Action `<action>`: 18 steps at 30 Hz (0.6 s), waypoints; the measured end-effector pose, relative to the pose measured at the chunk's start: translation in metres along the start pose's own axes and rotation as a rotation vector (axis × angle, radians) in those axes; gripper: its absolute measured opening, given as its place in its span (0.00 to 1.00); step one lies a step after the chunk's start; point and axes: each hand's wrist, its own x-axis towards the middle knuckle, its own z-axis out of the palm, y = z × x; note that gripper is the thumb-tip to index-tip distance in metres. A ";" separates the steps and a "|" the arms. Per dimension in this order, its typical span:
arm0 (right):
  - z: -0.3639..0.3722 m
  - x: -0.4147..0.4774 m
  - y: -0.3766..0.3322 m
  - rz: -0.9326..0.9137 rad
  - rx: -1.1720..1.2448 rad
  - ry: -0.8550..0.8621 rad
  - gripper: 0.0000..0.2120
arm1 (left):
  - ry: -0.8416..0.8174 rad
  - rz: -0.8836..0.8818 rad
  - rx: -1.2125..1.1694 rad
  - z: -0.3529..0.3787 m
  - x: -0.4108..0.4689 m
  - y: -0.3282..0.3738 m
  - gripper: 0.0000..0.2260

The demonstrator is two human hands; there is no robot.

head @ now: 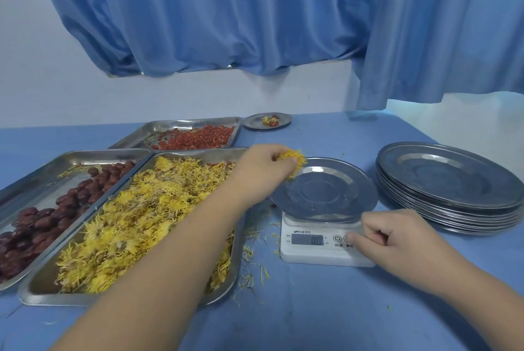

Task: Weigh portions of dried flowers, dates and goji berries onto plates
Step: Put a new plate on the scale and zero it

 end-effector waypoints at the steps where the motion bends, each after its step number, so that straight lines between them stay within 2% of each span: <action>1: 0.000 0.000 0.000 -0.002 0.005 0.008 0.24 | -0.011 0.009 0.003 0.009 0.005 0.004 0.07; 3: 0.000 0.000 0.001 -0.007 0.007 0.021 0.25 | -0.059 -0.011 -0.034 0.021 0.012 0.010 0.07; 6: -0.001 0.000 0.003 -0.011 -0.004 0.034 0.26 | -0.190 -0.039 0.005 0.027 0.014 0.005 0.18; 8: -0.001 0.000 0.003 -0.016 -0.006 0.037 0.26 | -0.217 -0.012 0.063 0.024 0.009 -0.004 0.16; 12: 0.003 0.001 -0.006 -0.071 -0.042 0.025 0.26 | -0.089 0.032 0.102 0.001 -0.006 -0.022 0.09; 18: 0.020 0.023 -0.046 -0.186 -0.120 0.009 0.24 | 0.076 -0.023 0.109 -0.057 -0.020 -0.055 0.07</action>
